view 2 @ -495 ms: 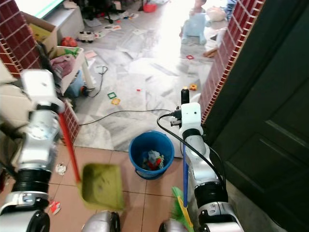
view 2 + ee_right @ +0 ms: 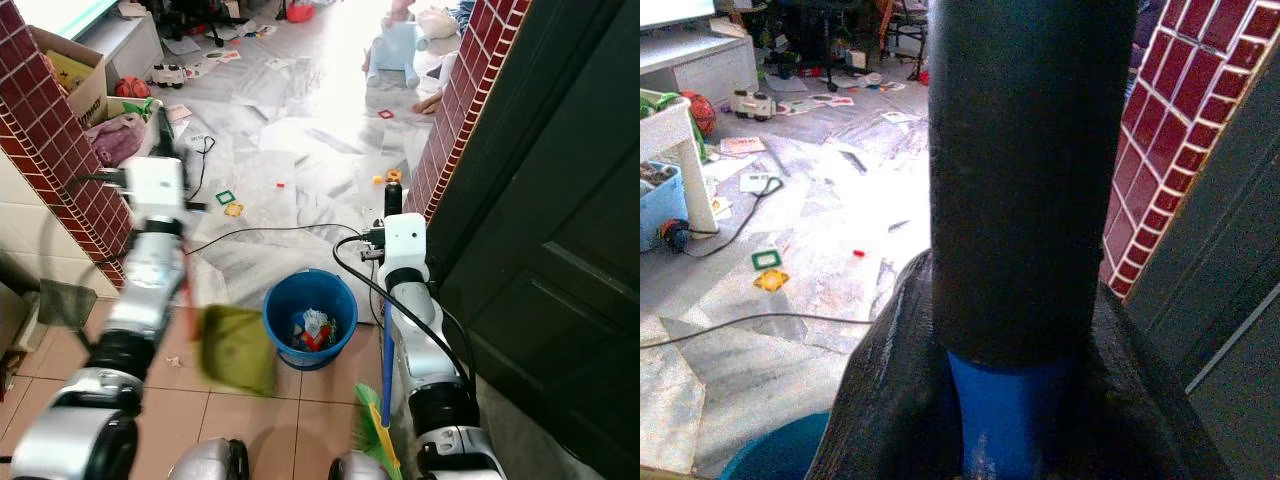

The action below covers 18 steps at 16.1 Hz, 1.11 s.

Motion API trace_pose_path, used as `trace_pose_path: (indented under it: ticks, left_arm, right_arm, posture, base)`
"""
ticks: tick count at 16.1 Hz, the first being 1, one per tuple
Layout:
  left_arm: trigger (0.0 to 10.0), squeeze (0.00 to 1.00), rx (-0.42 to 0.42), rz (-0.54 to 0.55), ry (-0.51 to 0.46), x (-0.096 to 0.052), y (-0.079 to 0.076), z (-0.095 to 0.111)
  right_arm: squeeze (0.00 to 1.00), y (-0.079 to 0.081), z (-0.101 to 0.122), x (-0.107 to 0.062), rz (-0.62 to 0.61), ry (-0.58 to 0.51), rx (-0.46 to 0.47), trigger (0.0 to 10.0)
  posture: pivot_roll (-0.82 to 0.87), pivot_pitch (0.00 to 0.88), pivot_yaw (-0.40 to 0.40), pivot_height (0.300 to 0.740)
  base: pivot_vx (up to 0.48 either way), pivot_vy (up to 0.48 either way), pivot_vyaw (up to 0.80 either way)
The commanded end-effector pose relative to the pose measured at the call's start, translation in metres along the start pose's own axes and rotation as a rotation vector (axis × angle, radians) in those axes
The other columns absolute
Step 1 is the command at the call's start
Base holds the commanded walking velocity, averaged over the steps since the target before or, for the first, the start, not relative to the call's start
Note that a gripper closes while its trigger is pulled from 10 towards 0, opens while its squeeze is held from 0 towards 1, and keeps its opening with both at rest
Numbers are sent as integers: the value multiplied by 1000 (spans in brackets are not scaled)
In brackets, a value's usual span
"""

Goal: Sweep floor

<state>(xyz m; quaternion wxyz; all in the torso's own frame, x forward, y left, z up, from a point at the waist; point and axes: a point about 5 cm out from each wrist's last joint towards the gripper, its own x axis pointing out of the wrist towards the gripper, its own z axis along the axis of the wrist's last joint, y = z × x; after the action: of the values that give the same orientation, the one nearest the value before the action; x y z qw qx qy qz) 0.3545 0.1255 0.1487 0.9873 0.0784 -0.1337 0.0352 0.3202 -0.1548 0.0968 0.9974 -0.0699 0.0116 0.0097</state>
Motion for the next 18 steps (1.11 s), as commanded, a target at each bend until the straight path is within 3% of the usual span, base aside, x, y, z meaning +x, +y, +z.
trace_pose_path:
  ticks: [1,4,9,12,13,15,18]
  left_arm:
    - [10000,0,-40,-38,-24,3,-11,6]
    - [10000,0,-50,-74,-6,-3,-23,-1]
    - [10000,0,18,75,27,-8,28,-8]
    - [10000,0,20,90,81,-32,45,-20]
    - [10000,0,29,98,129,-50,51,-32]
    - [10000,0,44,75,183,-67,51,-44]
    - [10000,0,18,-19,209,-70,32,-41]
  right_arm:
    - [0,-4,8,0,-18,-30,9,10000]
    - [0,-4,8,-1,-12,-29,6,10000]
    - [0,-3,5,-3,9,-13,14,10000]
    - [0,-4,0,-7,-5,7,34,10000]
    - [0,-5,-3,-10,-7,24,50,10000]
    - [0,-6,-10,-13,2,54,55,10000]
    - [0,6,-9,-14,65,87,56,10000]
  posture:
    - [-107,37,14,740]
    - [-111,39,13,740]
    - [-100,44,24,740]
    - [-75,22,26,740]
    - [-65,9,21,740]
    - [-53,0,5,740]
    - [-38,0,-28,740]
  base:
    - [0,0,0]
    - [0,0,0]
    - [0,0,0]
    - [0,0,0]
    - [0,0,0]
    - [0,0,0]
    - [0,242,0]
